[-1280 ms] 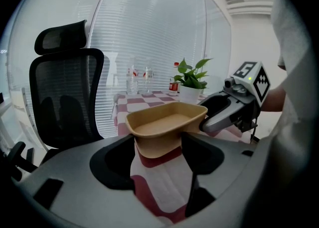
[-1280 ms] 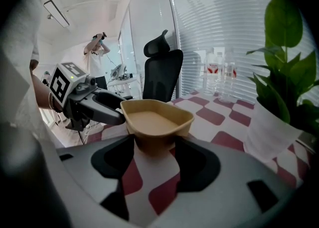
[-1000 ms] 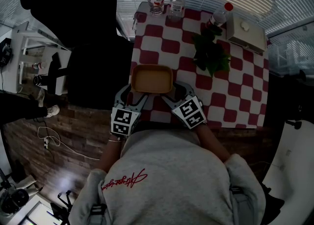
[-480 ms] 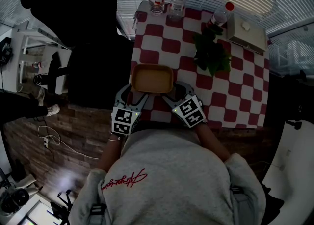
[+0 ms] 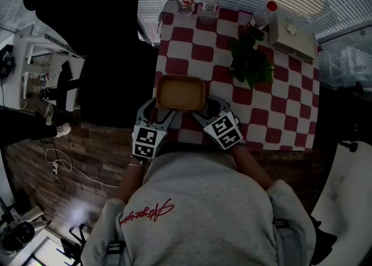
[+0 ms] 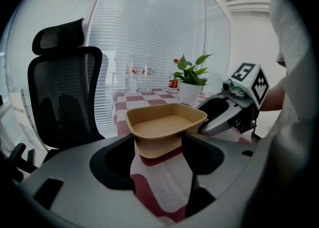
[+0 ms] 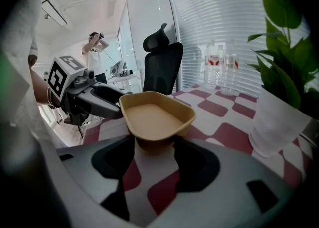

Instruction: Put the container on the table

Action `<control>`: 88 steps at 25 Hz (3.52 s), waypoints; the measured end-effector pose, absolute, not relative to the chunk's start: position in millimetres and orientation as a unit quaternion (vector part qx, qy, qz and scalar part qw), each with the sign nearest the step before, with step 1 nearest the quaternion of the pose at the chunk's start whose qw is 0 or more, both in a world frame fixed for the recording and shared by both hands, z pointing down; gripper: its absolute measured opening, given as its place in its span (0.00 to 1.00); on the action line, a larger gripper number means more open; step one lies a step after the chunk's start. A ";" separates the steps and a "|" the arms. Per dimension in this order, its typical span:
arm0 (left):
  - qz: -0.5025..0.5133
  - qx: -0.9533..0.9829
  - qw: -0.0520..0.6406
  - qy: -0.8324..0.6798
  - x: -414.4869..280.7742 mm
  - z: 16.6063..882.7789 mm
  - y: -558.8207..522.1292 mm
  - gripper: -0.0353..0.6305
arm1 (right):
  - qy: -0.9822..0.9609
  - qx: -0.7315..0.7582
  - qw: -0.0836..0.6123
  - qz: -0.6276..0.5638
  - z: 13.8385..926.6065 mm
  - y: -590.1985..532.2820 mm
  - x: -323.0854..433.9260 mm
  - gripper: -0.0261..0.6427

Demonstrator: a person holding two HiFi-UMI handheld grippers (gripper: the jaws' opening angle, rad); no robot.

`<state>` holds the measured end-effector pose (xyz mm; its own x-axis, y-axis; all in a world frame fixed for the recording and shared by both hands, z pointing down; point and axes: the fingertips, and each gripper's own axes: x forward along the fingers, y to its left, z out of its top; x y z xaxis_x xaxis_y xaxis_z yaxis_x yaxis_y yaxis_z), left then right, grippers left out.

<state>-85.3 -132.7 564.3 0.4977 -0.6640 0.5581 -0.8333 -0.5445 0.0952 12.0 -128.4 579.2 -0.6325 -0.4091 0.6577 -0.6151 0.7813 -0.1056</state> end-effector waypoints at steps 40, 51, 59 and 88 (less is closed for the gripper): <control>0.251 0.842 0.185 -0.441 -87.2 578.5 -125.3 0.51 | -0.886 0.288 0.335 0.146 587.0 -123.3 11.7 0.42; 0.256 0.842 0.183 -0.438 -87.5 581.1 -124.9 0.51 | -0.885 0.287 0.339 0.140 588.1 -123.6 12.7 0.42; 0.264 0.842 0.172 -0.437 -88.0 582.5 -124.9 0.51 | -0.887 0.291 0.329 0.145 587.6 -123.4 11.0 0.42; 0.257 0.852 0.159 -0.428 -89.3 586.0 -110.2 0.51 | -0.886 0.306 0.317 0.142 583.5 -112.9 19.1 0.48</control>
<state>-89.3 -110.2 586.0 0.5015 -0.6472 0.5741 -0.8109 -0.5830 0.0512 19.1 -112.9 583.5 -0.6116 -0.4514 0.6498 -0.6321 0.7727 -0.0582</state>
